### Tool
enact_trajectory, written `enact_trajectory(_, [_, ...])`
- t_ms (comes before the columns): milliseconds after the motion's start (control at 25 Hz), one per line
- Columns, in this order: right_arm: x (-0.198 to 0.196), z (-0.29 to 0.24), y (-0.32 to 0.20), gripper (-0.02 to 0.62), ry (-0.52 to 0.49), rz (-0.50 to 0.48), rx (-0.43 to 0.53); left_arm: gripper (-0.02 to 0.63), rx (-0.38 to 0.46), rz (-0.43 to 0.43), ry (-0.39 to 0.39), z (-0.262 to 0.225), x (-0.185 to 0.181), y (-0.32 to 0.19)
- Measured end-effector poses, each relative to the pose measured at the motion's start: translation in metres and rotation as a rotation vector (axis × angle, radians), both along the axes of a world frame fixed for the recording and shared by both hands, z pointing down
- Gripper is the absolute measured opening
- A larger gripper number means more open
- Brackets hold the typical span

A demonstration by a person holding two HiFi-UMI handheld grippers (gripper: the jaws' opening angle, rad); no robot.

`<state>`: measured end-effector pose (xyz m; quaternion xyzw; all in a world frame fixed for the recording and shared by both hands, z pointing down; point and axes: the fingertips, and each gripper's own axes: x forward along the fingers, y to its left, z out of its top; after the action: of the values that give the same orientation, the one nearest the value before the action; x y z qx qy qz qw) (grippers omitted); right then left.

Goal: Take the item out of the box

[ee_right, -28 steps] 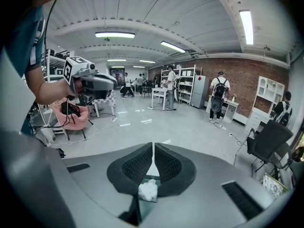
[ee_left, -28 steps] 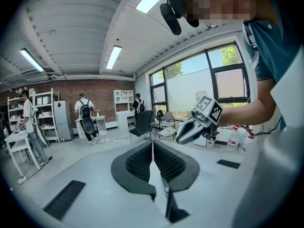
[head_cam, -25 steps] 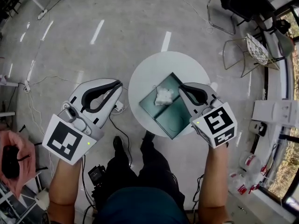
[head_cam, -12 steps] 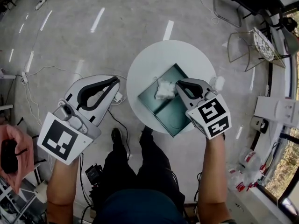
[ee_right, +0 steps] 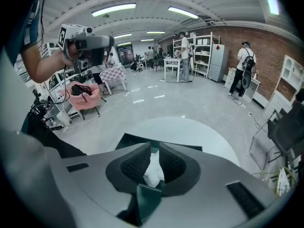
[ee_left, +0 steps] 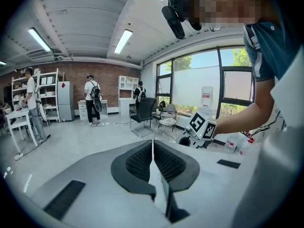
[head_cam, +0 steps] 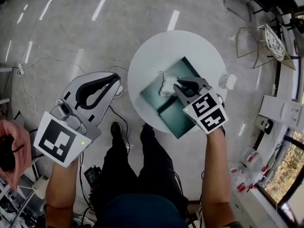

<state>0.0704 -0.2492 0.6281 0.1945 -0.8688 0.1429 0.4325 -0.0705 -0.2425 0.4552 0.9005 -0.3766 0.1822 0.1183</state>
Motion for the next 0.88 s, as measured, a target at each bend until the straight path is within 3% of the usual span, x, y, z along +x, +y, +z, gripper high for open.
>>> enact_trajectory(120, [-0.003, 0.022, 0.004, 0.057, 0.051, -0.044, -0.033, 0.028, -0.015, -0.005, 0.005, 0.012, -0.003, -0.003])
enact_trajectory(160, [-0.004, 0.029, 0.006, 0.114, 0.069, -0.059, -0.044, 0.028, -0.02, -0.006, 0.007, 0.016, -0.004, -0.003])
enact_trajectory(200, [-0.005, 0.036, 0.008, 0.132, 0.088, -0.076, -0.054, 0.028, -0.025, -0.008, 0.009, 0.02, -0.005, -0.003])
enact_trajectory(400, [-0.011, 0.065, 0.018, 0.176, 0.194, -0.197, -0.089, 0.028, -0.05, -0.018, 0.016, 0.039, -0.012, -0.002])
enact_trajectory(800, [-0.007, 0.11, 0.03, 0.184, 0.391, -0.376, -0.157, 0.028, -0.072, -0.036, 0.021, 0.054, -0.024, -0.002])
enact_trajectory(880, [-0.006, 0.113, 0.031, 0.148, 0.399, -0.384, -0.159, 0.028, -0.072, -0.038, 0.02, 0.053, -0.023, -0.001])
